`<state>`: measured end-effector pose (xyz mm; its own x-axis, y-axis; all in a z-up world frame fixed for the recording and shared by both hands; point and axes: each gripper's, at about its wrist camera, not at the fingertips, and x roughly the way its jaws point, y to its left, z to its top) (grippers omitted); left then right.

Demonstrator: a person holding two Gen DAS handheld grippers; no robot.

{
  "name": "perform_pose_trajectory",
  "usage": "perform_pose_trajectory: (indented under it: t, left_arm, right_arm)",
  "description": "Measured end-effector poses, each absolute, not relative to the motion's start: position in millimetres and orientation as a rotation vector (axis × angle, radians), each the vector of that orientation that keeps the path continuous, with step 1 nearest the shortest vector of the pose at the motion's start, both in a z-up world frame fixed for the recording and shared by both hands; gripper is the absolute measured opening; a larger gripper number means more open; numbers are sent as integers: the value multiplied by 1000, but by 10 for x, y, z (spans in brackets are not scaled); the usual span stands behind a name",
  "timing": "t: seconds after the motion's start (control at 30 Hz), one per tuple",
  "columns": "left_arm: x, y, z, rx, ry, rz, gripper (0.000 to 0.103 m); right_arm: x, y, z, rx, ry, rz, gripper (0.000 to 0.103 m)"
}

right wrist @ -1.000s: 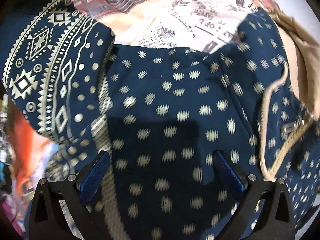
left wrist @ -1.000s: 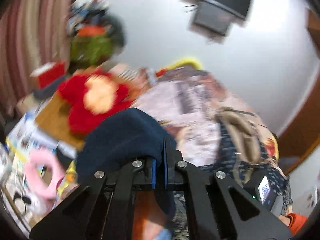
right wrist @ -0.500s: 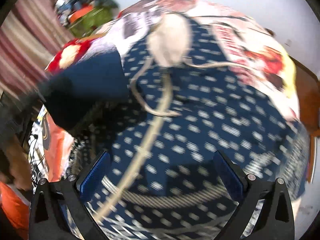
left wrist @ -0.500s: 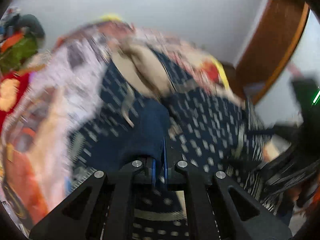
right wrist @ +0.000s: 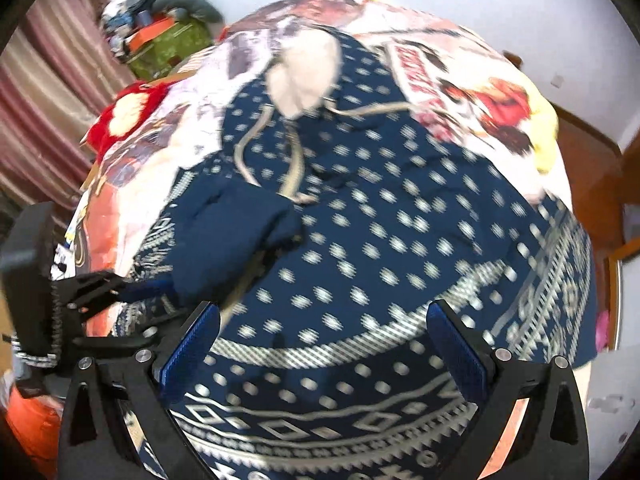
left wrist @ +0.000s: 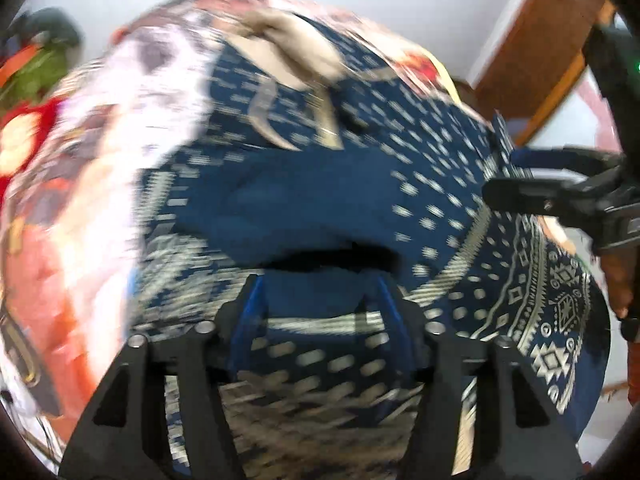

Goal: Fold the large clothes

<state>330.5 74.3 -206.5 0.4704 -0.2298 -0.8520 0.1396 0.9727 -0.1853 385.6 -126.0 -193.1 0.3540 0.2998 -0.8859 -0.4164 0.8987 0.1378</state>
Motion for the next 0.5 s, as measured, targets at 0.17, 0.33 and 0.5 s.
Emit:
perform_pose_trajectory:
  t: [0.17,0.33,0.5]
  left_arm:
    - [3074,1629,-2070,-139,1028,0,63]
    - [2975,2197,-2444,-224,1115,100,63]
    - [2958,2273,-2811,-250,1179,85,63]
  right_arm:
    - [3852,-705,-1895,-201,1082,539,103]
    - [3900,15,-2126,-337,1101,613,103]
    - [3995,590,-2564,-473,1151,627,103]
